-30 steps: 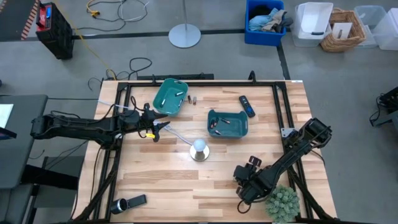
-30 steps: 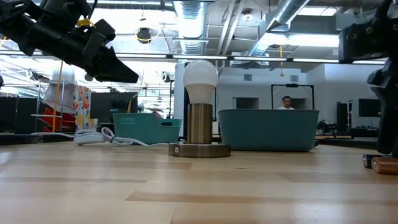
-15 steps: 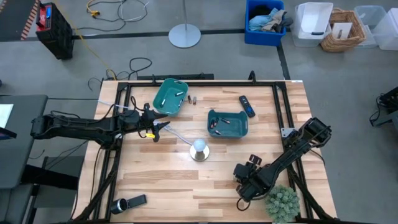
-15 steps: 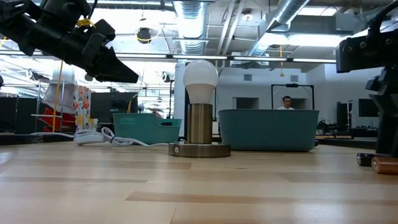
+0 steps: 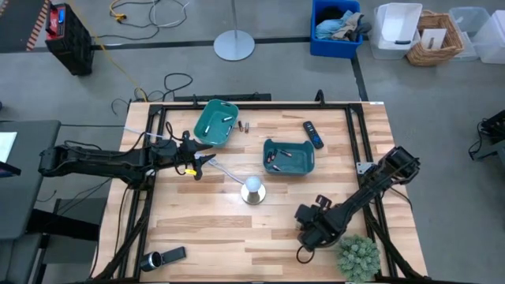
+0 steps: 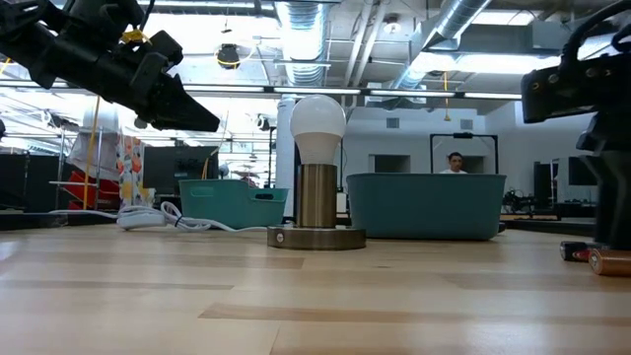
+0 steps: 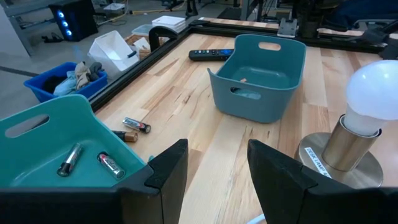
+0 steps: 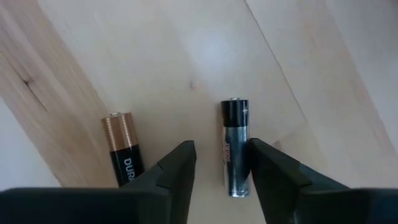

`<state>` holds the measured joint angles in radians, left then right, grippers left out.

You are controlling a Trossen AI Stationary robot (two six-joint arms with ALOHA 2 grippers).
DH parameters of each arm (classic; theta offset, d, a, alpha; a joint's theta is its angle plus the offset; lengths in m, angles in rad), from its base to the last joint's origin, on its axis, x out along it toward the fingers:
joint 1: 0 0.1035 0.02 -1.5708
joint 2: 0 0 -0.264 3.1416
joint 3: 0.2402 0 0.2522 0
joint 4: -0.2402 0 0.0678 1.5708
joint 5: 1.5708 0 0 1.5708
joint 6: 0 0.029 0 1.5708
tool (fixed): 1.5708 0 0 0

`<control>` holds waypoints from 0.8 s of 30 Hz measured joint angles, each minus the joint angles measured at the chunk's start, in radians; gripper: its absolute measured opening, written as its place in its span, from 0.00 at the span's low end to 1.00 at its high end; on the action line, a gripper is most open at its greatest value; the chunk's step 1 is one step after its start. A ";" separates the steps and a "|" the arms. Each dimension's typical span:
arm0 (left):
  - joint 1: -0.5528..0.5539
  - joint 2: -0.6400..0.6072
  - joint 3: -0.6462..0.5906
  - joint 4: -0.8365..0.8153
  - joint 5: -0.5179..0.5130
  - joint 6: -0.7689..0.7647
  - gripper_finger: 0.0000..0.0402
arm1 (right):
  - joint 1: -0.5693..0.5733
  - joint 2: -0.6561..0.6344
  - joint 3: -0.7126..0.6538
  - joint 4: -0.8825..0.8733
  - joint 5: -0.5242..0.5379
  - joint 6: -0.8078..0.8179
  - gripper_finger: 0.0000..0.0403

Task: Sort batteries
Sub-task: Put the silver battery into the green bin

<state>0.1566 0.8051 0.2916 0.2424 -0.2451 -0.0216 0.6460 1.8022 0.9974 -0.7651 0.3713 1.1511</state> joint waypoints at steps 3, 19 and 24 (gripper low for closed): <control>0.000 0.000 0.000 0.000 0.000 0.000 0.41 | -0.012 0.001 0.000 0.001 0.000 0.000 0.36; 0.000 0.000 0.000 0.000 0.000 0.000 0.41 | -0.037 0.002 -0.002 0.042 0.015 0.000 0.14; 0.000 0.000 0.000 0.000 0.000 0.000 0.40 | -0.036 0.003 -0.002 0.045 0.023 0.000 0.14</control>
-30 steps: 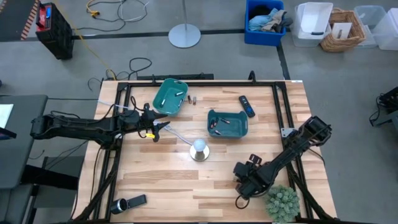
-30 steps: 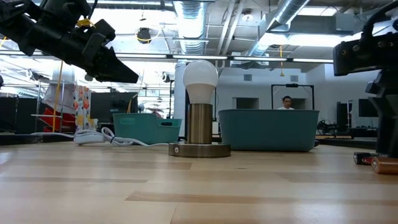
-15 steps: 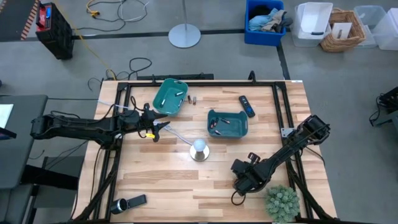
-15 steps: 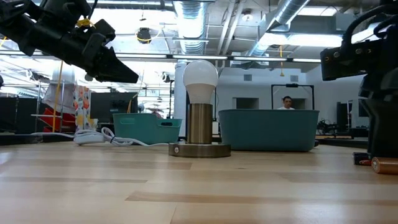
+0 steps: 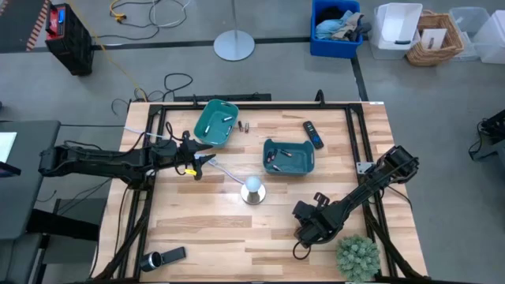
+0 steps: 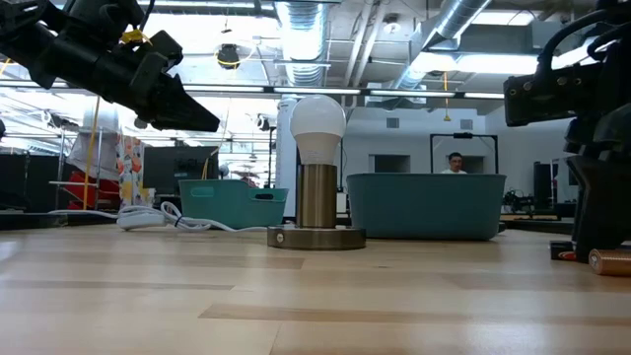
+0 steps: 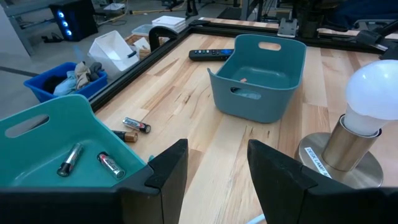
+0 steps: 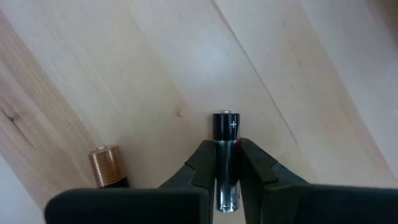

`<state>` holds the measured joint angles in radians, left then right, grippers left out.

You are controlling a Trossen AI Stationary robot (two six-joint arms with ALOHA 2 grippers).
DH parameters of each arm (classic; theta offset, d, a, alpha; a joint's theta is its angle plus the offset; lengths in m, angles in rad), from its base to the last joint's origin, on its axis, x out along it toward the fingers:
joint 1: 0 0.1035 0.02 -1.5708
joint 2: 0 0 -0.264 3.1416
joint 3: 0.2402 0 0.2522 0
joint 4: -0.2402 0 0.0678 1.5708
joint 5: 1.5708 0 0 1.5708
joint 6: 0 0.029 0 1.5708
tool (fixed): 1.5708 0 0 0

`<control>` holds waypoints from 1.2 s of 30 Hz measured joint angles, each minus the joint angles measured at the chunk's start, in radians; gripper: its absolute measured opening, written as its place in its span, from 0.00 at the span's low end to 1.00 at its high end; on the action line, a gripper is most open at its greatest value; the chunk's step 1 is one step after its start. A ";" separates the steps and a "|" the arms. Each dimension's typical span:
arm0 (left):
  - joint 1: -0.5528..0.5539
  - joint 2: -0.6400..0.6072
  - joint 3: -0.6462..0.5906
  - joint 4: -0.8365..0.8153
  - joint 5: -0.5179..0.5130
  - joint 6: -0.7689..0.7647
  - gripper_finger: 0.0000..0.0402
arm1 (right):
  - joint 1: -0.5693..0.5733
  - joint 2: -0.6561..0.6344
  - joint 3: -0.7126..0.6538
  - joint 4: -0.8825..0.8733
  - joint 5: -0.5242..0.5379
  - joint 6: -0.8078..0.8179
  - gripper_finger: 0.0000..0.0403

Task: Sort batteries
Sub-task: Put the silver battery into the green bin

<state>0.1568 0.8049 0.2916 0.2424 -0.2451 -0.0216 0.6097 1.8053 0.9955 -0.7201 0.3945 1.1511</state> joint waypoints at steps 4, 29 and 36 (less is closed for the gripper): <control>0.000 0.000 0.000 0.000 0.000 0.000 0.40 | 0.003 0.001 0.007 -0.002 0.001 -0.018 0.14; 0.000 0.000 0.000 0.000 0.000 0.000 0.40 | -0.053 -0.086 0.045 0.092 0.136 -0.279 0.13; 0.000 0.000 0.000 0.000 0.000 0.000 0.40 | -0.064 -0.251 0.047 0.181 0.286 -0.451 0.13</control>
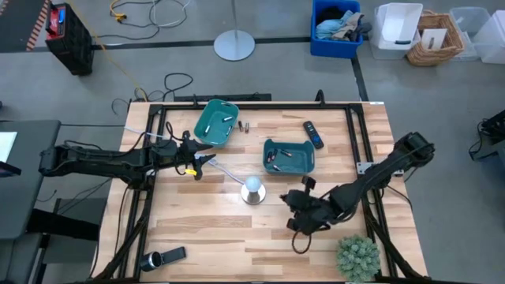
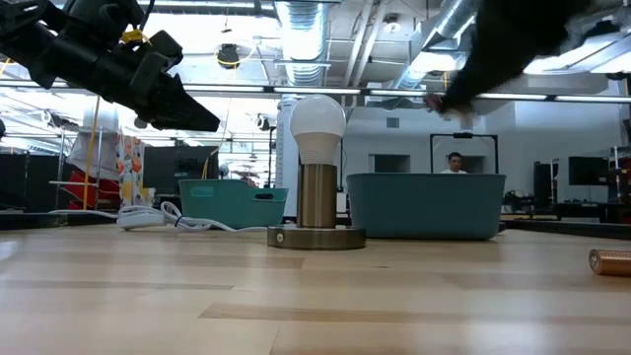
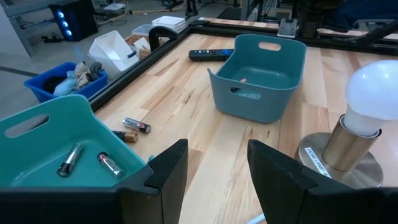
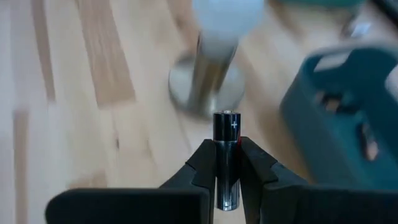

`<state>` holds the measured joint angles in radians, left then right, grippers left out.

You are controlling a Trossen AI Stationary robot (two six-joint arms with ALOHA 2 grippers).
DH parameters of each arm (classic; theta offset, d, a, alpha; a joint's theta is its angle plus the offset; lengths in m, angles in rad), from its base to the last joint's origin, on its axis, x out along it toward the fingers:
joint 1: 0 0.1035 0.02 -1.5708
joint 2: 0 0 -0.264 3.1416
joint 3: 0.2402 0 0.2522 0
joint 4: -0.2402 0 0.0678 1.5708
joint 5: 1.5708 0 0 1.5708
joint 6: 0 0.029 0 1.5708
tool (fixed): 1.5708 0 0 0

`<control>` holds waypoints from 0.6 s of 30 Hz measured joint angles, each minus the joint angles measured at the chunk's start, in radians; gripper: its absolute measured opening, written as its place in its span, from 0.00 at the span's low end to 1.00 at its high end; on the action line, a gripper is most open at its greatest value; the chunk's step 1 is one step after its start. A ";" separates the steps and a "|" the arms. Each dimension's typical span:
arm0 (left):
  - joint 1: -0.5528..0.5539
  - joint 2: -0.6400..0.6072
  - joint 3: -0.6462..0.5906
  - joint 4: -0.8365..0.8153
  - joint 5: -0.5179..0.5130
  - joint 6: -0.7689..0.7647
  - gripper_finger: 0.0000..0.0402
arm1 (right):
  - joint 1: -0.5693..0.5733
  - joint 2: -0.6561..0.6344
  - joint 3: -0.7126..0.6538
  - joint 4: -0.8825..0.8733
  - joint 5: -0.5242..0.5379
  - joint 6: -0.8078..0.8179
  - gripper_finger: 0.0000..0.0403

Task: Sort batteries
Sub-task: Put the silver battery into the green bin

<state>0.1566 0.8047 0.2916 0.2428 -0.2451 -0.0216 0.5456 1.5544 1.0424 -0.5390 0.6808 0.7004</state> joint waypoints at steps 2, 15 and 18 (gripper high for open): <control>0.000 0.000 0.000 0.000 0.000 0.000 0.40 | -0.016 -0.036 0.000 0.035 0.031 -0.056 0.13; 0.000 0.000 0.000 -0.003 0.002 -0.002 0.41 | -0.253 -0.042 0.000 0.595 0.019 -0.687 0.13; 0.000 0.000 0.000 -0.007 0.005 -0.005 0.41 | -0.321 -0.012 0.002 0.767 -0.066 -0.773 0.13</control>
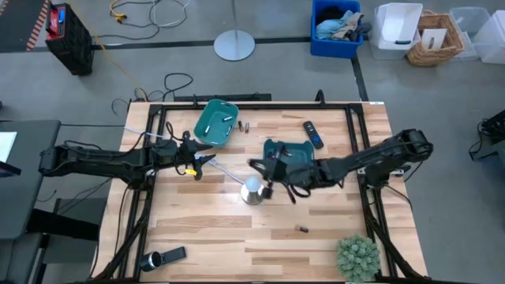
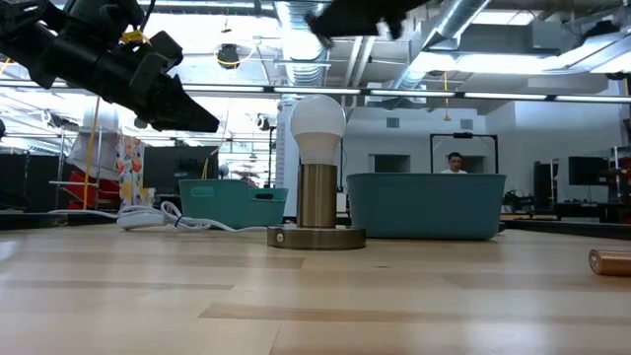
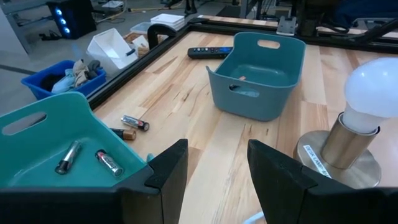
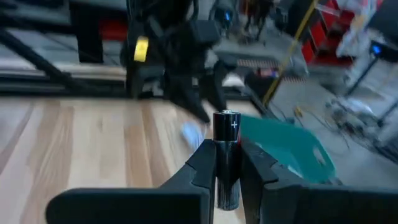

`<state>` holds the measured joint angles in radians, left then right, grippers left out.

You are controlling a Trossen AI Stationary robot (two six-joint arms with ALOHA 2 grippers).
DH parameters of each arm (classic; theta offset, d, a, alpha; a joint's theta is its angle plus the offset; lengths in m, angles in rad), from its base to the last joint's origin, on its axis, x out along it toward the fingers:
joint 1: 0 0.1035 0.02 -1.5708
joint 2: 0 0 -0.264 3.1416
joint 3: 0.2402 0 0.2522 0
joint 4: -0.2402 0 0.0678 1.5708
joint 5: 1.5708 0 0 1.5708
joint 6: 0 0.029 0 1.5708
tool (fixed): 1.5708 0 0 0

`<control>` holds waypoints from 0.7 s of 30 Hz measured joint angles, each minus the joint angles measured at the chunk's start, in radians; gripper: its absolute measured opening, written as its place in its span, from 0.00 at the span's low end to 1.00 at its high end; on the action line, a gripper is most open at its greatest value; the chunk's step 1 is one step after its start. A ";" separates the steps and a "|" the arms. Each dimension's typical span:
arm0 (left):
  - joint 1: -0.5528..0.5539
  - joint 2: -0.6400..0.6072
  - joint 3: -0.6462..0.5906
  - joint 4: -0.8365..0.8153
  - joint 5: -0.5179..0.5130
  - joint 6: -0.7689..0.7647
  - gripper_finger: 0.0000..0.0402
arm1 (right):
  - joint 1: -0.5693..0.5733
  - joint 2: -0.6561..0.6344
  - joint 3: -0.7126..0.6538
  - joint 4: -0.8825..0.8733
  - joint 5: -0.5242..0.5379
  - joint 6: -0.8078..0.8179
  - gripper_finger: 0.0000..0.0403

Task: Sort batteries
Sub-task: Put the silver battery into the green bin

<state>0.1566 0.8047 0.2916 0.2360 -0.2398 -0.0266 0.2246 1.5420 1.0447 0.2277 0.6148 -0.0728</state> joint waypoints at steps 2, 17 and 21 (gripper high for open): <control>0.000 -0.001 0.000 0.001 0.000 -0.001 0.41 | -0.038 0.029 -0.002 0.088 -0.055 -0.030 0.13; -0.040 -0.073 0.001 -0.008 0.075 0.042 0.41 | -0.316 0.281 0.022 0.554 -0.457 0.122 0.13; -0.045 -0.130 0.001 -0.018 0.086 0.042 0.41 | -0.357 0.281 0.082 0.455 -0.468 0.125 0.13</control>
<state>0.1112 0.6751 0.2924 0.2178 -0.1533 0.0151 -0.1328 1.8225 1.1267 0.6822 0.1469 0.0523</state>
